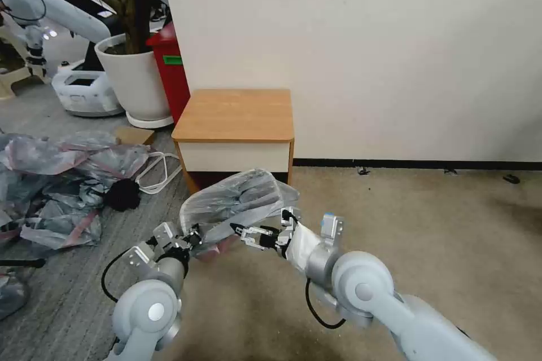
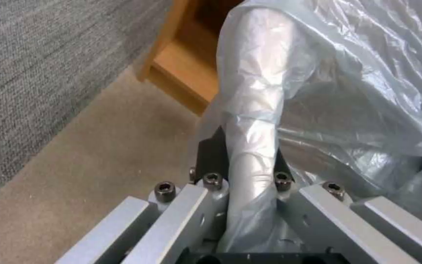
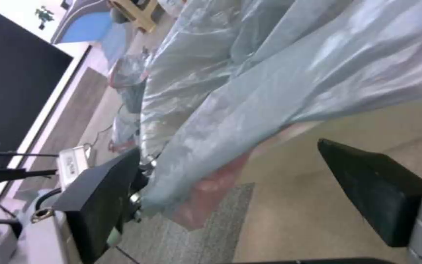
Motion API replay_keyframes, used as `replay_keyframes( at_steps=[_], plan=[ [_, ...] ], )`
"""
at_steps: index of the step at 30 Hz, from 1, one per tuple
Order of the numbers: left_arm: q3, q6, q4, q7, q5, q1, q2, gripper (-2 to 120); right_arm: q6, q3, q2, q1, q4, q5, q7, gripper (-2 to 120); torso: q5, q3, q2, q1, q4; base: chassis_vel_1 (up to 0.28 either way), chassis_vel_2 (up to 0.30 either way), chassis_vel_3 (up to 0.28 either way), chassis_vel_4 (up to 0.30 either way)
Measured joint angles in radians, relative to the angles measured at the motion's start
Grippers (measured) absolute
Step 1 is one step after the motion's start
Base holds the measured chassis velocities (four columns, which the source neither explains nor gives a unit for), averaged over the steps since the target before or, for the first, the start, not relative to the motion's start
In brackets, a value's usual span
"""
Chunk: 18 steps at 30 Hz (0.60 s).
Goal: Pick up the garbage bag from the table and place it over the trash can.
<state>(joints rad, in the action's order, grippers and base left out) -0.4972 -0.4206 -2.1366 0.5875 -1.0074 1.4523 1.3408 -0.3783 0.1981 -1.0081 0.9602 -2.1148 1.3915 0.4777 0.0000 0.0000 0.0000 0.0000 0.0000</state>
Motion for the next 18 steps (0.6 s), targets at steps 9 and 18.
replay_keyframes(
  at_steps=[9, 18],
  plan=[
    [-0.001, 0.004, 0.005, -0.005, 0.011, 0.003, -0.006, 3, 0.000, -0.009, 0.004, -0.018, 0.005, 0.013, 0.032, 82, 0.0000, 0.000, 0.000, 0.000, 0.0000, 0.000, 0.000, 0.000, 0.000],
    [-0.001, 0.005, 0.010, -0.007, 0.020, 0.002, -0.008, 3, -0.001, -0.010, 0.007, -0.012, 0.009, 0.009, 0.033, 50, 0.0000, 0.000, 0.000, 0.000, 0.0000, 0.000, 0.000, 0.000, 0.000]
  ],
)
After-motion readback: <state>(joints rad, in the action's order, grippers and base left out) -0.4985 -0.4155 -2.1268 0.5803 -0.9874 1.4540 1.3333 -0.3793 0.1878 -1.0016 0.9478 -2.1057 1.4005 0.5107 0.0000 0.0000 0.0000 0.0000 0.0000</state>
